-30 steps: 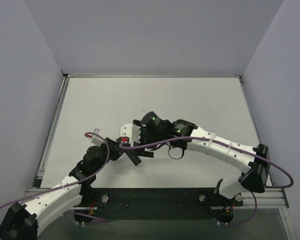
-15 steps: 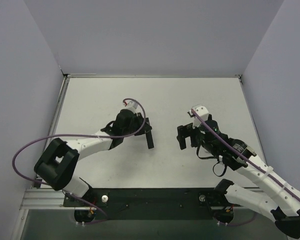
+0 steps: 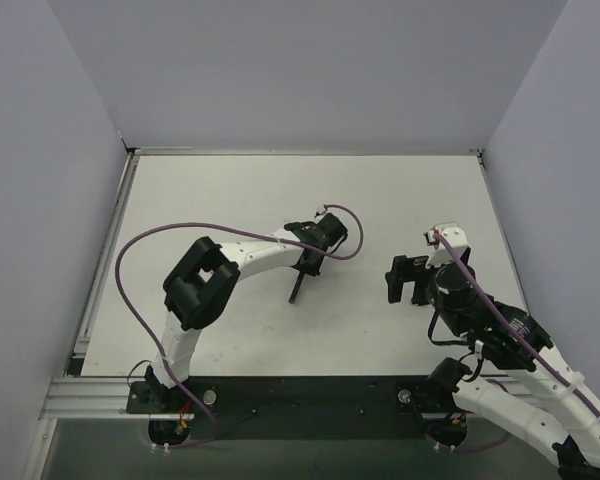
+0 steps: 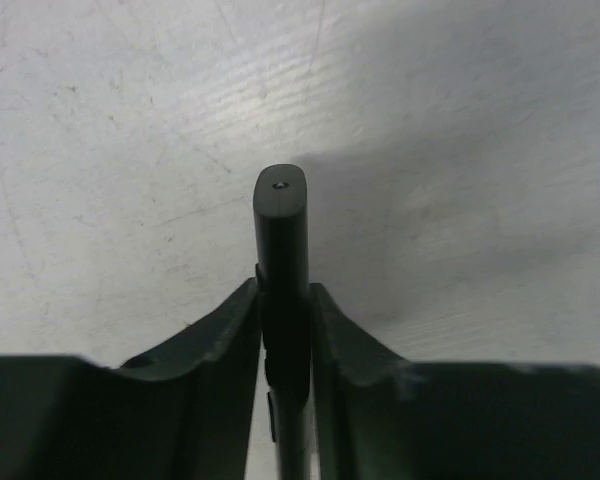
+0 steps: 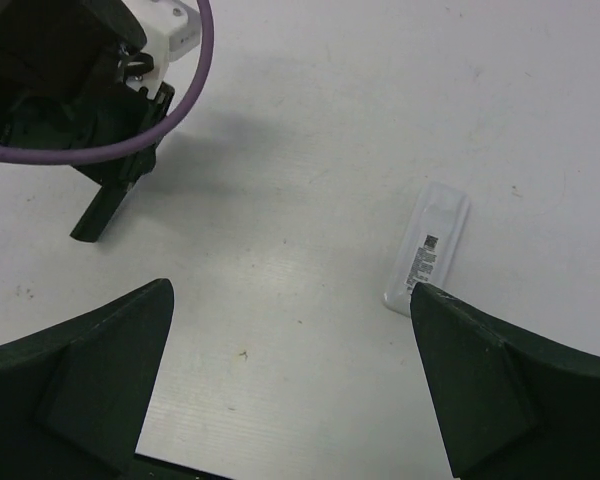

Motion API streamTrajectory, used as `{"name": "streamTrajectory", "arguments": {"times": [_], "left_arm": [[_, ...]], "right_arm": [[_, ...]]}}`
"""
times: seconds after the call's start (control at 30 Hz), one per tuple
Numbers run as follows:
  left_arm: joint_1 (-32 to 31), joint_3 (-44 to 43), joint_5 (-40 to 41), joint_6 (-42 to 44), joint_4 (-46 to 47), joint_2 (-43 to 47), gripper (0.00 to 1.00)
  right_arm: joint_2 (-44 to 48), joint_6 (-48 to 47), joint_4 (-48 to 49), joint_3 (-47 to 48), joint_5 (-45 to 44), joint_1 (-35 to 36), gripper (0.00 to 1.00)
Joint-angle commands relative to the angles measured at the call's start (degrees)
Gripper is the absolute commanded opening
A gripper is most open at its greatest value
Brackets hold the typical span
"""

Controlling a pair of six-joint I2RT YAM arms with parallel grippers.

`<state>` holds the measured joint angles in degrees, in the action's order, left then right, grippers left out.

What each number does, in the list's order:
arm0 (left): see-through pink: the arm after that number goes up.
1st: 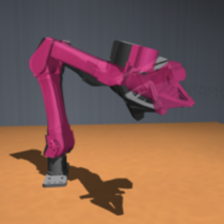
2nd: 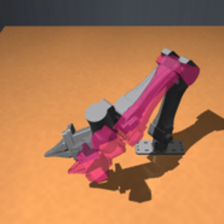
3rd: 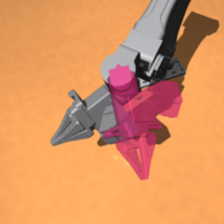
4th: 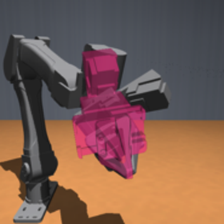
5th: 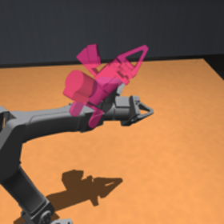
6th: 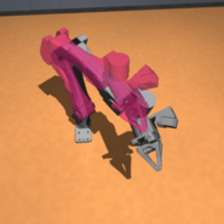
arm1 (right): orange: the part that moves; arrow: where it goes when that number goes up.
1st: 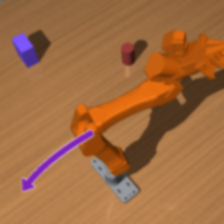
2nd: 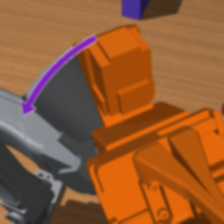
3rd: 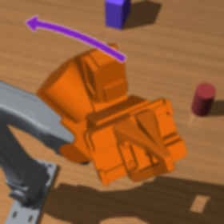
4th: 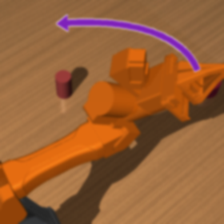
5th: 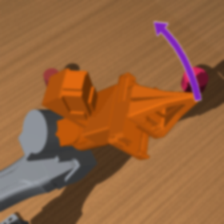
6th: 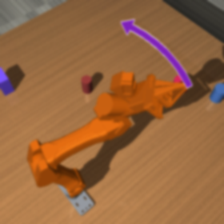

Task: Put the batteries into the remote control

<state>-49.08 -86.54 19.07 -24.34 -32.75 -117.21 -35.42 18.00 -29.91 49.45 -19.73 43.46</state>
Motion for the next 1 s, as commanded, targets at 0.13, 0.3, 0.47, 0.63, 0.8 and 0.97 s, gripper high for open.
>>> {"name": "streamTrajectory", "arguments": {"times": [0.13, 0.3, 0.47, 0.63, 0.8, 0.97], "left_arm": [[-4.79, -5.21, 8.72, 3.42, -13.83, -1.8, 0.71], [-4.89, -2.15, 3.17, 1.84, -8.48, 4.52, 0.84], [0.54, 8.63, -5.87, -0.62, -0.22, 18.28, 0.86], [11.88, 25.51, -17.36, -6.94, 15.24, 35.96, 0.88], [29.45, 40.64, -25.48, -13.8, 24.4, 55.92, 0.93], [39.41, 43.56, -17.51, -11.45, 18.35, 70.41, 0.96]], "right_arm": [[2.19, 1.51, -3.66, -0.32, -7.16, -0.66, 1.0], [3.86, 2.3, -4.72, -0.5, -10.42, -0.66, 1.0], [6.85, 2.92, -5.51, -1.2, -11.21, -0.57, 1.0], [11.59, 3.01, -5.51, -2.52, -14.28, -0.57, 1.0], [16.51, 2.39, -5.51, -4.1, -17.8, -0.57, 1.0], [20.65, 1.95, -5.51, -4.54, -20.35, -0.48, 1.0]]}}
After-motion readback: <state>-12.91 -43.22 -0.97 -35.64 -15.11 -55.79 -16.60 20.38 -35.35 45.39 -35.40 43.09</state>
